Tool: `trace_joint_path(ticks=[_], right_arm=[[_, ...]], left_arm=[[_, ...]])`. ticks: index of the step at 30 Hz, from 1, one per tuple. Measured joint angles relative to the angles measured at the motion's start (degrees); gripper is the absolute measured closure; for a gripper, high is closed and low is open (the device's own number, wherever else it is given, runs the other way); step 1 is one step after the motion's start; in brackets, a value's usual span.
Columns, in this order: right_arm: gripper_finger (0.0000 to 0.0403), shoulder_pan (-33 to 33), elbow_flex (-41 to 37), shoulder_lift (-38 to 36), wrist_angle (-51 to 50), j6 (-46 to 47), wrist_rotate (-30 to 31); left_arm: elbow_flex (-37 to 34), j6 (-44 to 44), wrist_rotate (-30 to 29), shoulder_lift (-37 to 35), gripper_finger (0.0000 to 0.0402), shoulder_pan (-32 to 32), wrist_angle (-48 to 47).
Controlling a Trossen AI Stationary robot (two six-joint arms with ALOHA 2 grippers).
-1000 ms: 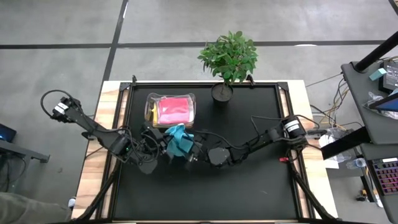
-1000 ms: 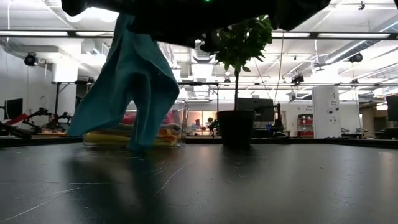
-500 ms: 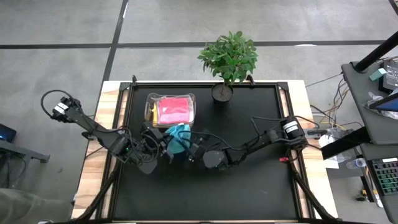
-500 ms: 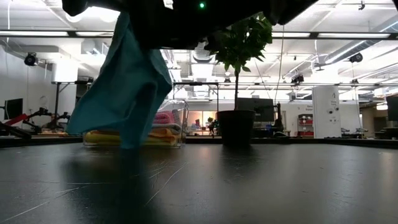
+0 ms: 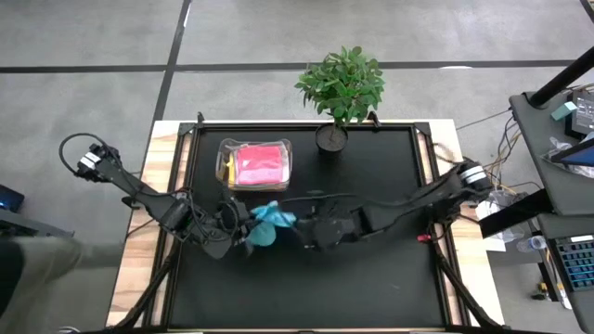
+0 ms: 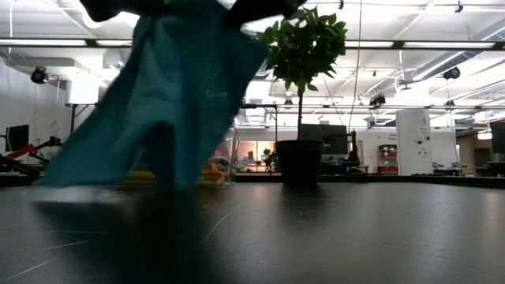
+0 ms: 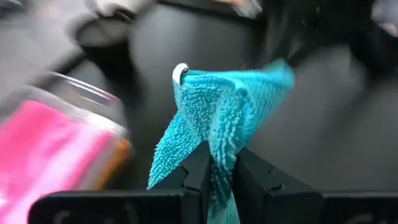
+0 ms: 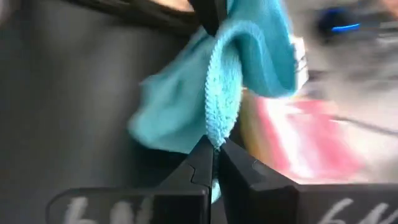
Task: Fold microfiber towels
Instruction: Fold the blue towel
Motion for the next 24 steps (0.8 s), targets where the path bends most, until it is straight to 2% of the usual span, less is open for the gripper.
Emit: trace_joint_path(ticks=[4, 6, 8, 12, 15, 20, 24], right_arm=[[0.0394, -1.7, 0.1, -4.8, -10.8, 2.4, -19.9], [0.0394, -2.0, -0.4, -5.4, -14.8, 2.5, -23.9], [0.0394, -1.8, -0.9, -5.1, -17.6, 3.4, -24.5], [0.0394, -1.5, -2.5, -3.0, -21.5, 6.7, -24.7], [0.0394, -1.4, -4.3, -0.9, -23.4, 9.3, -24.7], [0.0394, -1.3, -5.2, 2.2, -22.9, 13.0, -24.6], [0.0394, -1.3, -5.4, 3.8, -22.8, 13.0, -24.2]], left_arm=[[-0.1, 4.0, 12.2, 0.1, 0.0359, 0.0, -0.1], [-0.9, 4.4, 17.8, 0.2, 0.0359, 0.0, 0.0], [-2.2, 3.3, 20.7, 0.2, 0.0359, -0.1, 0.1], [-6.5, -2.1, 21.4, 0.2, 0.0359, -0.1, 0.5], [-10.2, -4.0, 22.3, 0.8, 0.0359, -0.3, 4.1], [-16.5, 0.4, 22.2, 4.3, 0.0375, -1.0, 16.0], [-18.1, 4.4, 22.1, 8.3, 0.0396, -1.3, 23.4]])
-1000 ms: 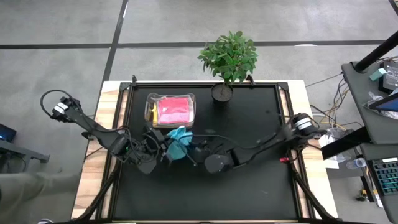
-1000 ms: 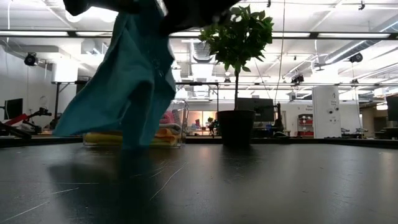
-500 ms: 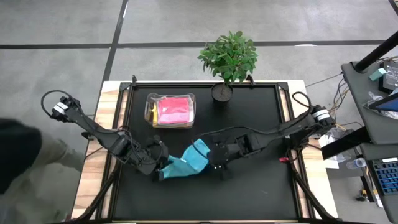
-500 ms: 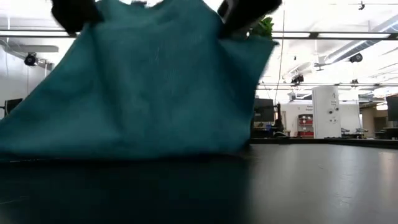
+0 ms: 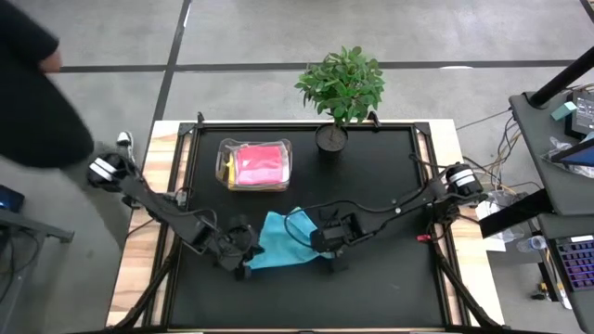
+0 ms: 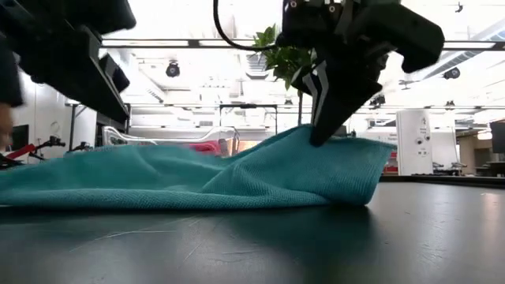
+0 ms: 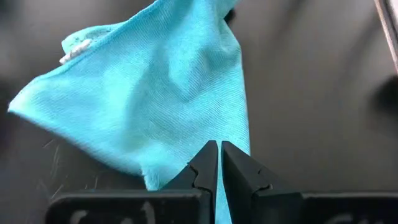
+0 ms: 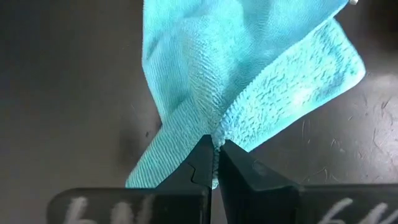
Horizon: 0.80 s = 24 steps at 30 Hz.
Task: Fold microfiber towels
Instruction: Fold the blue towel
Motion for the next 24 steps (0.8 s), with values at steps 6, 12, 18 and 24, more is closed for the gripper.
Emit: trace_joint_path(ticks=[6, 12, 18, 24], right_arm=[[0.0394, 0.0, 0.1, 0.0, 0.7, 0.5, 0.0], [0.0394, 0.0, 0.0, 0.0, 0.8, 1.4, 0.0], [0.0394, 0.0, 0.0, 0.0, 1.1, 0.7, 0.1], [0.0394, 0.0, 0.0, 0.0, 1.1, 0.2, 0.2]], left_arm=[[0.0, -3.6, -1.1, 5.1, 0.0392, 0.6, 6.1], [0.0, -11.5, 0.2, 6.7, 0.0336, 2.7, 1.2], [0.1, -8.8, -14.6, 7.2, 0.0268, 5.5, 2.4], [0.1, -0.4, -20.4, 11.7, 0.0247, 8.5, 3.8]])
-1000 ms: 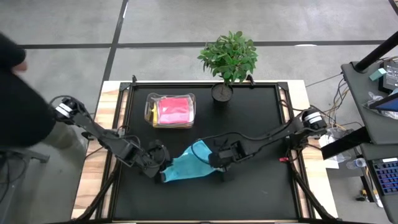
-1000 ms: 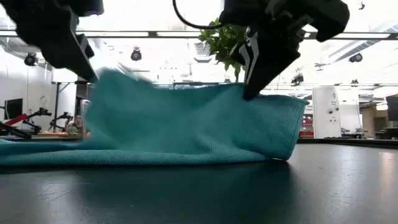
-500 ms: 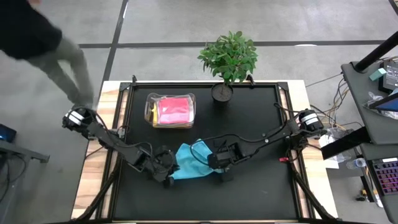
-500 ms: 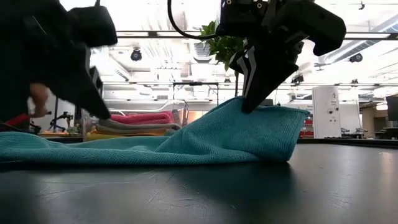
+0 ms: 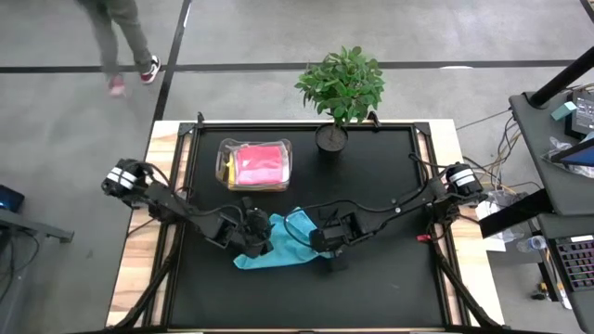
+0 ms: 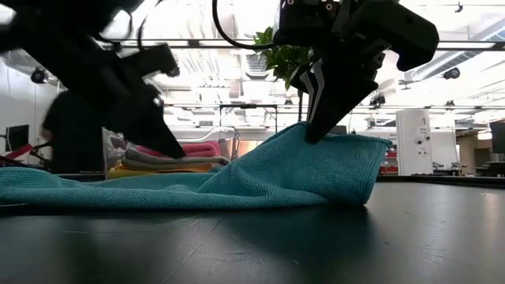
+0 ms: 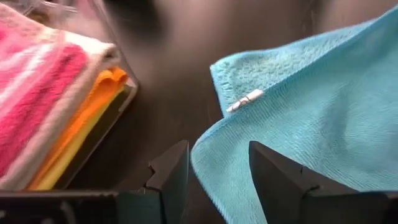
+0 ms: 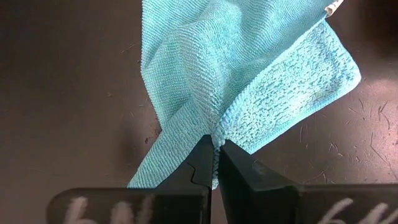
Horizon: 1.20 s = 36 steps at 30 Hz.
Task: Fold microfiber towels
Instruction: Fold the blue towel
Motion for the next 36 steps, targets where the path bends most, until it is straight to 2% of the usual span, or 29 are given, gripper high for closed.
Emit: trace_joint_path(ticks=[4, 11, 16, 19, 24, 29, 36], right_arm=[[0.0394, 0.0, -0.1, 0.0, 0.0, -0.5, 0.0], [0.0394, 0.0, -0.8, 0.0, 0.0, -0.5, 0.0], [0.0394, 0.0, -1.5, 0.0, 0.1, -0.5, 0.0], [0.0394, 0.0, -1.9, 0.0, 0.1, -0.4, 0.0], [0.0394, 0.0, -2.2, 0.0, 0.1, -0.5, 0.0], [0.0394, 0.0, -1.9, -0.5, -1.7, -0.4, 3.2], [0.0394, 0.0, 1.8, -3.9, -8.2, -0.6, 9.1]], left_arm=[[0.0, 3.5, 1.0, 3.6, 0.0247, 1.5, 3.4], [0.0, 3.9, 3.2, 7.5, 0.0246, 4.9, 4.7], [0.0, 6.0, 3.5, 10.1, 0.0251, 5.9, 8.8], [0.2, 9.5, 3.5, 11.3, 0.0280, 5.9, 11.4], [0.1, 11.3, 5.1, 11.5, 0.0385, 5.8, 12.3], [-0.2, 14.4, 5.9, 6.0, 0.0400, 4.5, 9.2], [-0.1, 19.2, 5.5, -12.7, 0.0401, 1.5, 2.1]])
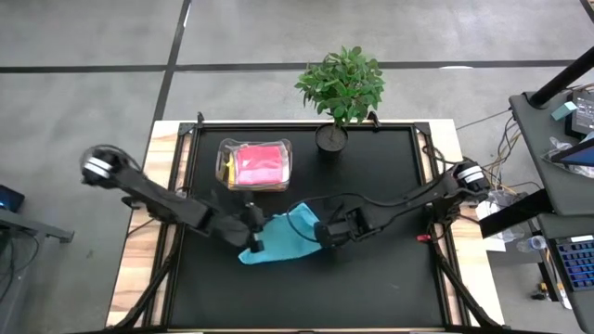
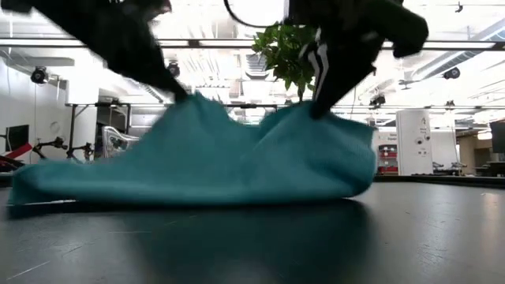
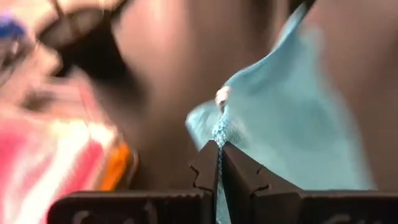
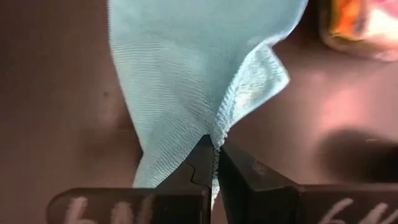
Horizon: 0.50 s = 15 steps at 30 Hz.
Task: Fold microfiber towels
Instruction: Fold the blue towel
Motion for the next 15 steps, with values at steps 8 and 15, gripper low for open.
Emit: trace_joint_path(ticks=[8, 15], right_arm=[[0.0394, -0.4, 5.7, -5.0, -6.8, -5.4, 8.7], [0.0394, -4.2, 12.6, -7.9, -10.5, -13.5, 12.6]], left_arm=[[1.2, 15.2, -0.2, -17.5, 0.0401, -1.0, 0.0], [2.5, 22.9, -0.3, -30.4, 0.0401, 1.2, 0.1]])
